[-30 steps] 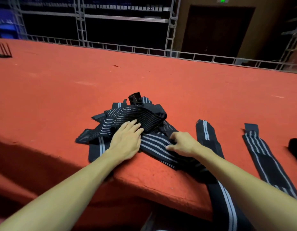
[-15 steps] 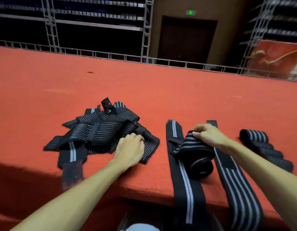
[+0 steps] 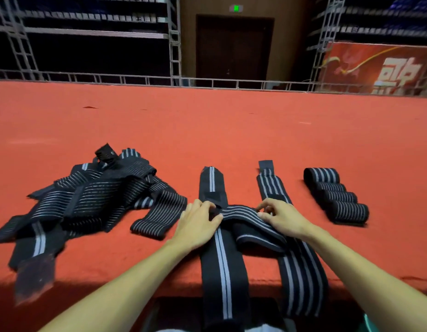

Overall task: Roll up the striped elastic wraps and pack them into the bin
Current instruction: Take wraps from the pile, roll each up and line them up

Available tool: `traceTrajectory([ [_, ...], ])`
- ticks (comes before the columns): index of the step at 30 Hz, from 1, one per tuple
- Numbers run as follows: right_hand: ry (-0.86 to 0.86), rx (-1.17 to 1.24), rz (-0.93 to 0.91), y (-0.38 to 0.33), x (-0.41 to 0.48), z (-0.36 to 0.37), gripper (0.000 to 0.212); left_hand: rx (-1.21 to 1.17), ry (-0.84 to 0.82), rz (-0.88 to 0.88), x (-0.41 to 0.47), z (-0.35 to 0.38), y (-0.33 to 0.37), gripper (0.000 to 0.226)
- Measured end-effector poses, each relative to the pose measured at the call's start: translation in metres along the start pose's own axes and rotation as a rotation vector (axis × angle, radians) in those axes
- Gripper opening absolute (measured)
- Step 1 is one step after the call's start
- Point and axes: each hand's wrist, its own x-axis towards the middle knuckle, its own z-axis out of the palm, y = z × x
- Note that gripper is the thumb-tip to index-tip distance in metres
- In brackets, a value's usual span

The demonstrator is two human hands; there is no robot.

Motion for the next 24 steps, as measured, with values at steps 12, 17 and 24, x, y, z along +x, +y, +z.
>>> traceTrajectory([
  [12, 0.040, 0.127, 0.088, 0.024, -0.025, -0.031, 0.018, -0.047, -0.256, 0.655, -0.010, -0.007, 0.051, 0.060],
  [17, -0.025, 0.226, 0.050, 0.022, -0.045, -0.040, 0.042, 0.219, -0.043, 0.688, -0.012, -0.004, 0.062, 0.039],
  [24, -0.010, 0.272, -0.096, 0.012, -0.047, -0.036, 0.030, -0.278, 0.326, 0.170, 0.009, -0.025, 0.051, 0.018],
])
